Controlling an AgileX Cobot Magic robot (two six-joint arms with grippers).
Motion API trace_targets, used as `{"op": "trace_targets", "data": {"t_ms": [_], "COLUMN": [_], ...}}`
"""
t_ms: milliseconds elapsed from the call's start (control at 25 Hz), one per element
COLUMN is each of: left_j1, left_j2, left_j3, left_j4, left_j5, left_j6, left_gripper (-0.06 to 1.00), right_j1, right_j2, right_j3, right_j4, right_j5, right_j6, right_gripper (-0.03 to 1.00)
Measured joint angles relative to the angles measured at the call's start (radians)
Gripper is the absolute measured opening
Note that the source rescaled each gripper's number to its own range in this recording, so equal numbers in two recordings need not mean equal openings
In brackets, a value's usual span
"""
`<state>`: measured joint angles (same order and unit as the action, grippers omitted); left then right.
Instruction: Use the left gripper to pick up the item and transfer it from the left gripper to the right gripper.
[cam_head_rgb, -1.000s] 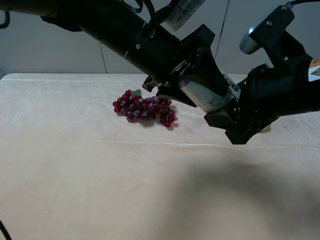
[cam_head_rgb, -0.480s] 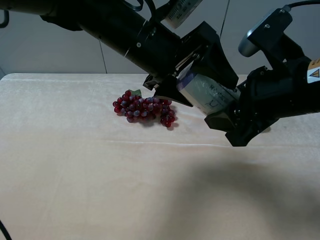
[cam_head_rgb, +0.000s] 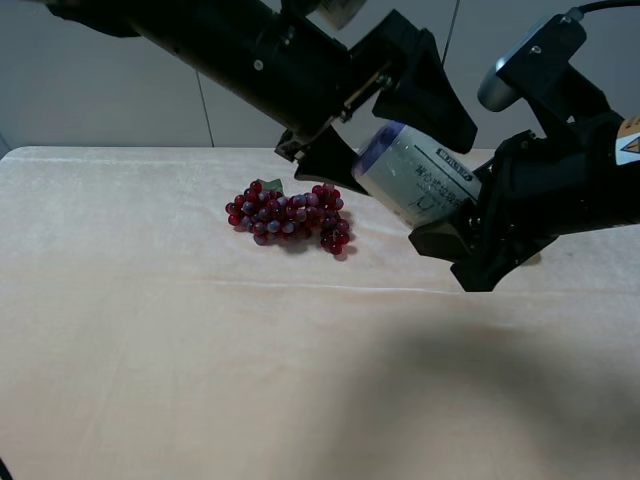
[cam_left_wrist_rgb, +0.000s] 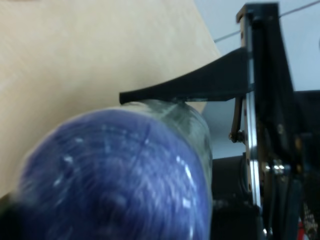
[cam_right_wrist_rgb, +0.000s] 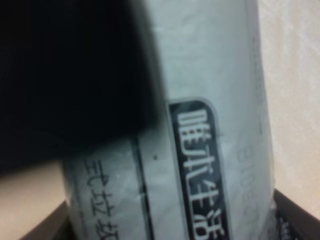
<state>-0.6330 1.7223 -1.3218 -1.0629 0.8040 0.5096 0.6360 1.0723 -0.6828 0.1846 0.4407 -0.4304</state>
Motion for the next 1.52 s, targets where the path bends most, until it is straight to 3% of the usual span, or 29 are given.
{"op": "trace_targets", "data": {"t_ms": [240, 600, 880, 1120, 1320, 1520], "left_j1": [0.071, 0.193, 0.205, 0.205, 0.205, 0.205], "left_j2": [-0.127, -0.386, -0.647, -0.831, -1.004, -1.216], "left_j3": [0.000, 0.000, 0.000, 0.004, 0.136, 0.381], "left_j4": [0.154, 0.416, 0.749, 1.063, 1.169, 1.191], "left_j5": [0.009, 0.120, 0.175, 0.334, 0.360, 0.361], "left_j6": [-0.079, -0.212, -0.420, -0.602, -0.674, -0.729], "left_gripper": [1.00, 1.00, 1.00, 1.00, 1.00, 1.00], "right_j1": [0.000, 0.000, 0.000, 0.000, 0.000, 0.000], "right_j2": [0.000, 0.000, 0.000, 0.000, 0.000, 0.000], "right_j3": [0.000, 0.000, 0.000, 0.000, 0.000, 0.000], "right_j4": [0.001, 0.001, 0.001, 0.000, 0.000, 0.000], "right_j5": [0.005, 0.006, 0.007, 0.007, 0.007, 0.007], "right_j6": [0.000, 0.000, 0.000, 0.000, 0.000, 0.000], "right_gripper": [0.01, 0.01, 0.01, 0.01, 0.01, 0.01]}}
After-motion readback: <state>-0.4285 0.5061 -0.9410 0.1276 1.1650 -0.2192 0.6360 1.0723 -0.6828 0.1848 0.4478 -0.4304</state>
